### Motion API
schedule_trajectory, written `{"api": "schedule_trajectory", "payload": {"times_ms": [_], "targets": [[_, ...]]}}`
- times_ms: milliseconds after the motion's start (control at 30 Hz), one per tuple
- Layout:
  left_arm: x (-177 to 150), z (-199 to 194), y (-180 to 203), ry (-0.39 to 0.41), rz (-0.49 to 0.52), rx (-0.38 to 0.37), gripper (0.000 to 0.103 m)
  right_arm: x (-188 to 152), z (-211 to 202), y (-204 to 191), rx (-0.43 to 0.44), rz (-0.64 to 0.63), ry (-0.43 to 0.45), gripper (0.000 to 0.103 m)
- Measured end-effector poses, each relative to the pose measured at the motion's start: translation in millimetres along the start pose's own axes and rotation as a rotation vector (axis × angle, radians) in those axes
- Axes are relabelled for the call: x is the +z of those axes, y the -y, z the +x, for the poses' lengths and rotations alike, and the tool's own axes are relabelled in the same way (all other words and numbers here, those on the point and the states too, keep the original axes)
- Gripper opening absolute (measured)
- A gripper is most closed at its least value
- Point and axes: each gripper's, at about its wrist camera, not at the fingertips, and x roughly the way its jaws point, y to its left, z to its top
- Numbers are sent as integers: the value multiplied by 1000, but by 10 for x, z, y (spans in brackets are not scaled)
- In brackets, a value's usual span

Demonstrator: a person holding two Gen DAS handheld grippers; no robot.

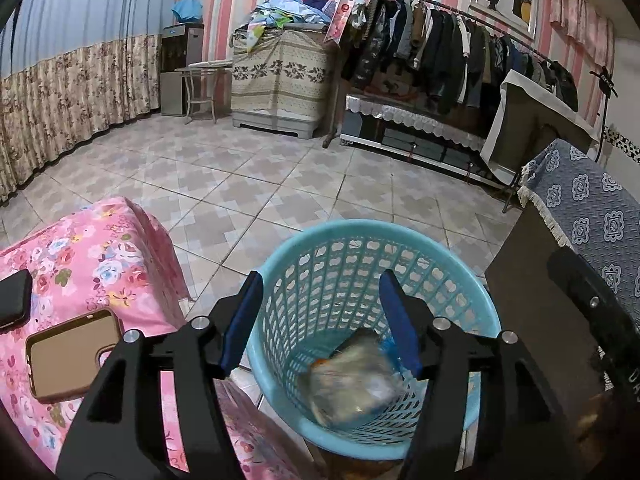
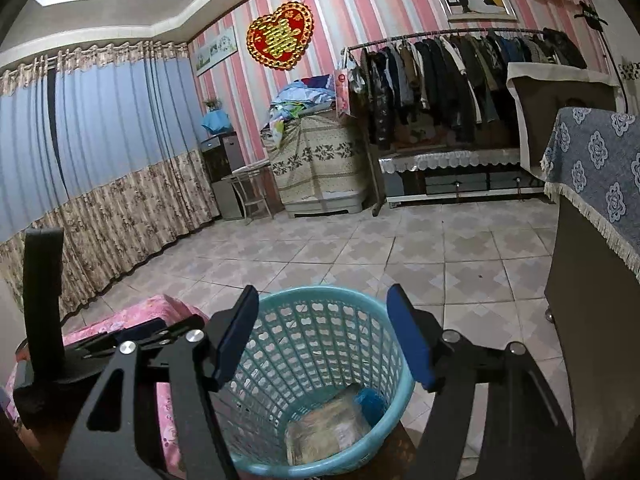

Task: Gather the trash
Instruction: 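Move both tools back over the table toward the oranges and paper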

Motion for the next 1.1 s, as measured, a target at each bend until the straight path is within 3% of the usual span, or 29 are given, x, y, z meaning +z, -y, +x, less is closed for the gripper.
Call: {"api": "schedule_trajectory", "payload": {"times_ms": [267, 400, 500, 833, 1100], "targets": [[-15, -293, -198, 31, -29, 24, 59, 25, -43, -65, 14, -3, 15, 66], [-22, -688, -456, 67, -51, 66, 59, 64, -95, -202, 54, -17, 21, 66], [-55, -1052, -705, 91, -63, 112, 65, 63, -167, -409, 120, -23, 18, 66], [-595, -2676, -1897, 134, -131, 356, 72, -180, -618, -1777, 430, -114, -51, 66], [-1393, -3434, -2631, 140, -229, 510, 74, -746, -893, -2684, 564, -225, -123, 66]]}}
